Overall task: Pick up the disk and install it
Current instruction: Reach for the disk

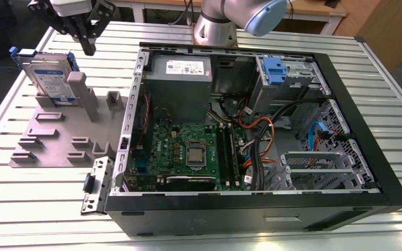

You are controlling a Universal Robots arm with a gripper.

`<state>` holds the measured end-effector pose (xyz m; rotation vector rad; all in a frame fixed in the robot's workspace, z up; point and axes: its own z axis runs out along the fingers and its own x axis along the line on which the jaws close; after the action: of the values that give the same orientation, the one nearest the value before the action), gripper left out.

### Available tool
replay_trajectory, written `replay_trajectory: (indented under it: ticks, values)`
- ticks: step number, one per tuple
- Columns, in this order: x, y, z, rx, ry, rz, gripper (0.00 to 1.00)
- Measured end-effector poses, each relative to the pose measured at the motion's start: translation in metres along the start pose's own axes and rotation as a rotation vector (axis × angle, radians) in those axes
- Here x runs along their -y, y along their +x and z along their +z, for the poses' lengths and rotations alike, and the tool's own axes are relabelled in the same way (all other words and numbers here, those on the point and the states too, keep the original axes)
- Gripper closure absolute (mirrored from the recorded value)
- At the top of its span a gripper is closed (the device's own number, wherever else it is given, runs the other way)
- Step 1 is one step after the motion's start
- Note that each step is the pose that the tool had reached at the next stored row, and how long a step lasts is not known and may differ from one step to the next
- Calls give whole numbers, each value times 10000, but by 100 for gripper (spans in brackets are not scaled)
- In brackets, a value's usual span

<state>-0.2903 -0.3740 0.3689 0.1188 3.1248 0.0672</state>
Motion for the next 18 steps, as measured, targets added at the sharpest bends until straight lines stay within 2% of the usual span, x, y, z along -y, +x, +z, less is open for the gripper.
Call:
replay_trajectory:
  ticks: [18]
  values:
    - [3, 36, 7, -3, 1, 1, 89]
